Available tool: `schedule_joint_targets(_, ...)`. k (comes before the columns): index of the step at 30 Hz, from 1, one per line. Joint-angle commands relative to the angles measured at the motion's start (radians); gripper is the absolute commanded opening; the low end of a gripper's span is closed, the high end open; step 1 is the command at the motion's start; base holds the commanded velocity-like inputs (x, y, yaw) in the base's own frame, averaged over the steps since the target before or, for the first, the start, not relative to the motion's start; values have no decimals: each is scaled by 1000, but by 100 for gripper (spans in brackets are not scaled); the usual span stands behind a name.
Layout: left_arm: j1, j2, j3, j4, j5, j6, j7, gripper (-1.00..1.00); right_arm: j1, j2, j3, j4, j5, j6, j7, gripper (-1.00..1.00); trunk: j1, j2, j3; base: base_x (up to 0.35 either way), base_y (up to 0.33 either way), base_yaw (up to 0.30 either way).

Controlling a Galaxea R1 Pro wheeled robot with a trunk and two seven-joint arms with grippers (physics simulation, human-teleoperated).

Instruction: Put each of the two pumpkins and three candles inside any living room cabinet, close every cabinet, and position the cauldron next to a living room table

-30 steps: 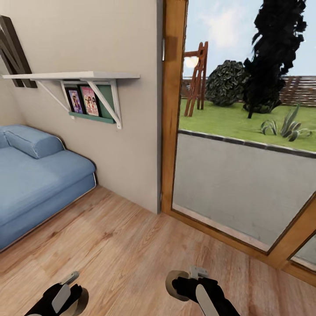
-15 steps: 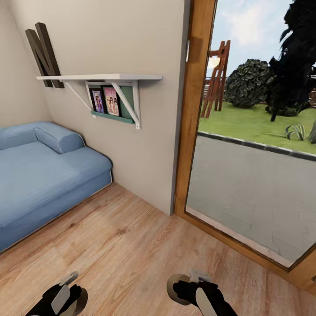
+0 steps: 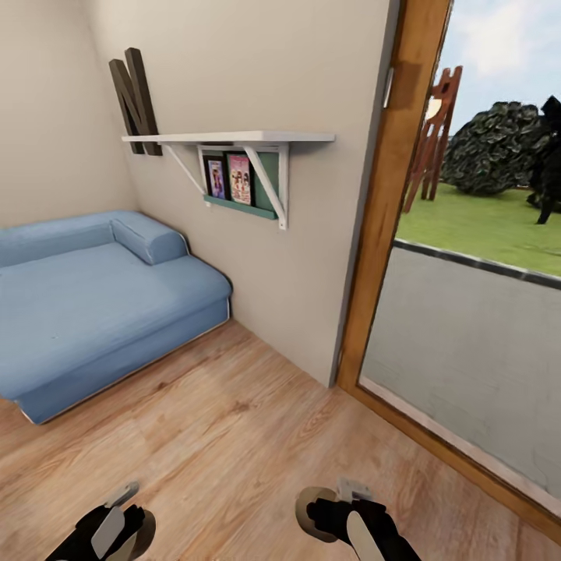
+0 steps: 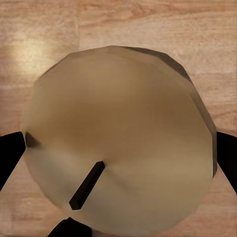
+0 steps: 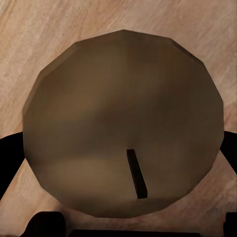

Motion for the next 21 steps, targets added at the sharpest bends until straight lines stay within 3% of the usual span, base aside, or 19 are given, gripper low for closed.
schedule_joint_targets(1, 0, 0, 0, 0, -1, 0, 0, -100, 0, 0, 0, 0, -1, 0, 0, -100, 0, 0, 0, 0, 0, 282)
schedule_joint_targets(21, 0, 0, 0, 0, 0, 1, 0, -100, 0, 0, 0, 0, -1, -1, 1, -100, 0, 0, 0, 0, 0, 282)
